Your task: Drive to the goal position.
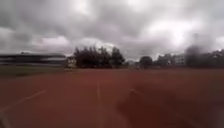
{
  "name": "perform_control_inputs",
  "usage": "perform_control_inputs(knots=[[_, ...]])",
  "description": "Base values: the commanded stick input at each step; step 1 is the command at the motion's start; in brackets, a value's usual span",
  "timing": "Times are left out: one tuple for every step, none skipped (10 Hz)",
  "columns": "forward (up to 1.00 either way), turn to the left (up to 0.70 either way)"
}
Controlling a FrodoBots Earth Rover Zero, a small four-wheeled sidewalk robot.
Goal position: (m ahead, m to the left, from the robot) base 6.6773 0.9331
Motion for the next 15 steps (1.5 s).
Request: perform_control_inputs(knots=[[0.70,0.00],[0.70,0.00],[0.70,0.00],[0.70,0.00],[0.70,0.00],[0.70,0.00],[0.70,0.00],[0.70,0.00],[0.70,0.00],[0.70,0.00],[0.70,0.00],[0.70,0.00],[0.70,0.00],[0.70,0.00],[0.70,0.00]])
